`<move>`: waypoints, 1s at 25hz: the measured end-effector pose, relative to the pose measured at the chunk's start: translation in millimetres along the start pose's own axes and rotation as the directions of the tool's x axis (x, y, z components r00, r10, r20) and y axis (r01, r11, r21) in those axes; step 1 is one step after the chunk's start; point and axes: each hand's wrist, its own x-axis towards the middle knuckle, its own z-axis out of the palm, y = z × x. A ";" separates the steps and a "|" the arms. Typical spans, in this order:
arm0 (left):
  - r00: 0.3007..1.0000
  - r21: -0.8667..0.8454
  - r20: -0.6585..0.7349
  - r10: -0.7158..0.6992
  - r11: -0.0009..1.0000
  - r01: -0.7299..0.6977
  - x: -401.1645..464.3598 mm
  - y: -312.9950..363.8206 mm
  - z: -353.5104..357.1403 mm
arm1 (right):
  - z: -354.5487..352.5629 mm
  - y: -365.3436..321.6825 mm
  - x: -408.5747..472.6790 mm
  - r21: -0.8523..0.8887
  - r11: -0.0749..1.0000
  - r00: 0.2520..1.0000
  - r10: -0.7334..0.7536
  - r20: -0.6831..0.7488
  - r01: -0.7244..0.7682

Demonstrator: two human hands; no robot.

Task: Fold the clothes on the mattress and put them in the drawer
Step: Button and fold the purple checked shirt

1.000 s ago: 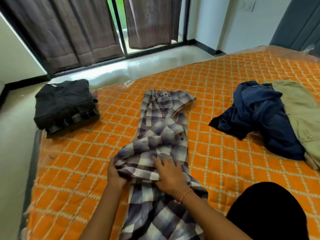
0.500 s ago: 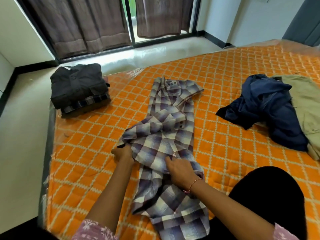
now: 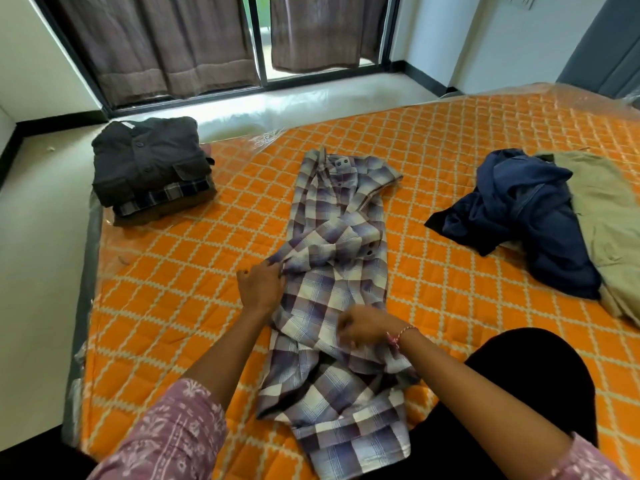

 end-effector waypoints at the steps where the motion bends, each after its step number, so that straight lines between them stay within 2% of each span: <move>1: 0.999 -0.043 -0.027 -0.038 0.998 0.037 2.3 2.3 -4.7 | -7.4 1.2 4.4 0.045 0.999 0.984 -0.013 -0.177 0.021; 3: 0.937 -0.298 -0.141 -0.319 0.917 0.267 -1.1 9.8 -20.0 | -17.8 2.8 16.7 0.094 0.995 0.892 0.006 -0.451 0.041; 4: 0.842 -0.615 -0.079 -0.533 0.691 0.380 -1.8 13.6 -32.1 | -20.7 2.8 24.7 0.103 0.994 0.846 0.021 -0.533 0.040; 5: 0.769 -0.864 0.087 -0.633 0.337 0.375 0.2 9.9 -42.8 | -21.1 2.3 31.6 0.101 0.994 0.815 0.033 -0.579 0.031; 6: 0.717 -0.967 0.204 -0.666 -0.022 0.255 -0.6 4.4 -53.5 | -21.2 2.1 38.2 0.095 0.995 0.794 0.041 -0.606 0.021; 7: 0.673 -0.954 0.288 -0.682 -0.268 0.136 -1.2 -5.7 -62.3 | -22.4 3.7 46.1 0.084 0.996 0.779 0.049 -0.626 0.005; 8: 0.673 -0.918 0.337 -0.658 -0.390 0.077 -3.6 -14.4 -67.0 | -25.0 6.3 52.0 0.079 0.997 0.762 0.060 -0.645 -0.012; 9: 0.659 -0.953 0.295 -0.692 -0.268 0.144 -3.4 -17.6 -65.7 | -29.5 11.1 58.5 0.095 0.995 0.739 0.083 -0.669 -0.026; 10: 0.651 -0.938 0.176 -0.738 0.074 0.338 -6.9 -15.0 -60.3 | -35.7 16.2 65.1 0.129 0.991 0.705 0.117 -0.700 -0.037; 11: 0.654 -0.767 -0.081 -0.752 0.466 0.441 -5.8 -14.2 -45.8 | -45.5 23.2 74.5 0.173 0.984 0.672 0.156 -0.724 -0.042; 12: 0.733 -0.477 -0.353 -0.581 0.786 0.394 -3.0 -7.5 -26.2 | -58.9 29.6 84.5 0.227 0.973 0.655 0.194 -0.730 -0.035; 13: 0.805 -0.243 -0.489 -0.336 0.939 0.244 -2.7 4.6 -7.7 | -71.4 37.0 95.1 0.298 0.954 0.666 0.231 -0.710 -0.013; 14: 0.882 -0.077 -0.466 -0.069 0.996 0.037 0.8 25.4 11.9 | -86.2 42.2 105.6 0.417 0.908 0.687 0.283 -0.669 0.032; 15: 0.936 0.043 -0.317 0.152 0.988 -0.146 8.6 44.5 33.3 | -102.3 45.6 114.9 0.619 0.777 0.712 0.368 -0.598 0.118; 16: 0.955 0.068 -0.088 0.281 0.959 -0.276 19.5 60.2 58.2 | -118.5 45.2 122.9 0.826 0.525 0.736 0.472 -0.485 0.207; 17: 0.934 0.031 0.134 0.332 0.940 -0.339 33.3 73.3 84.2 | -133.8 46.4 133.3 0.941 0.217 0.764 0.549 -0.339 0.261; 18: 0.890 -0.006 0.322 0.324 0.940 -0.340 46.3 83.4 105.6 | -146.2 49.1 142.6 0.961 0.016 0.780 0.580 -0.234 0.276; 19: 0.852 -0.030 0.429 0.302 0.947 -0.320 63.0 92.8 125.9 | -159.1 55.3 155.9 0.958 -0.055 0.786 0.586 -0.197 0.280; 20: 0.840 -0.047 0.476 0.260 0.961 -0.271 76.9 101.0 138.3 | -169.3 57.8 164.4 0.961 -0.053 0.788 0.586 -0.189 0.270; 23: 0.869 -0.163 0.475 0.142 0.984 -0.072 113.2 112.0 165.6 | -205.8 68.3 197.2 0.957 0.011 0.752 0.616 -0.234 0.289; 25: 0.833 -0.265 0.536 0.136 0.964 0.013 126.0 121.4 167.1 | -230.5 70.0 214.0 0.913 0.123 0.642 0.675 -0.364 0.388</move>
